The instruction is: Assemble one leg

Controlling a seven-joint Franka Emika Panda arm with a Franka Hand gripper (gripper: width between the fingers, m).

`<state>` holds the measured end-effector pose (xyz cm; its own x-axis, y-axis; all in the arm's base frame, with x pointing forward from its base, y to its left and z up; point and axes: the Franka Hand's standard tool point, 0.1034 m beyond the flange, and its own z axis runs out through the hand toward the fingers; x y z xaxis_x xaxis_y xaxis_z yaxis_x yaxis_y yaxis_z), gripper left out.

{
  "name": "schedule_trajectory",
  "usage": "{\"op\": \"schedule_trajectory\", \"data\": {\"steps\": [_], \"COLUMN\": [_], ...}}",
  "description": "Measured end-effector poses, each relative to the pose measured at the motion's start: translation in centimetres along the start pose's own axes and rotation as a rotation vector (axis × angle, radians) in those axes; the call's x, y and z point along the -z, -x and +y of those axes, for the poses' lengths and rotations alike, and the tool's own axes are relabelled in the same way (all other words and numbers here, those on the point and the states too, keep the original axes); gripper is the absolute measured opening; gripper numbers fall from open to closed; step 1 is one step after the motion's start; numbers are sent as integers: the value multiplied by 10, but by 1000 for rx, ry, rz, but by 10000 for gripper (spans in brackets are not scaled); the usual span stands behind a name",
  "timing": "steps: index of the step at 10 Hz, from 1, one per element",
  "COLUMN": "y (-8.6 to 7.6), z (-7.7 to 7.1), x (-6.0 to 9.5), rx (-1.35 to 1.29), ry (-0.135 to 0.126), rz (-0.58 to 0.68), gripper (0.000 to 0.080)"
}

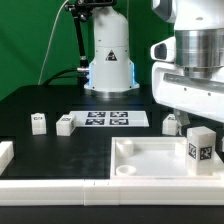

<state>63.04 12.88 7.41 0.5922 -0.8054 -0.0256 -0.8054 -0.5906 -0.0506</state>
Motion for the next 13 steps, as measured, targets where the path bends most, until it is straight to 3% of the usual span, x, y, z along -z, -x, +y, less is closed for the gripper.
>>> {"op": "schedule_trajectory", "data": {"steps": [1,2,6,10,12,13], "y": [5,7,-11,-11,-11,-11], "z": [1,1,7,6,6,6], "x": [-1,-4,-5,0,0,0], "rx": [146,267,790,1003,985,963], "ry": [32,42,63,69,68,68], "rz": [17,19,-8,-29,-29,-29], "gripper": [643,648,649,649,374,374]}}
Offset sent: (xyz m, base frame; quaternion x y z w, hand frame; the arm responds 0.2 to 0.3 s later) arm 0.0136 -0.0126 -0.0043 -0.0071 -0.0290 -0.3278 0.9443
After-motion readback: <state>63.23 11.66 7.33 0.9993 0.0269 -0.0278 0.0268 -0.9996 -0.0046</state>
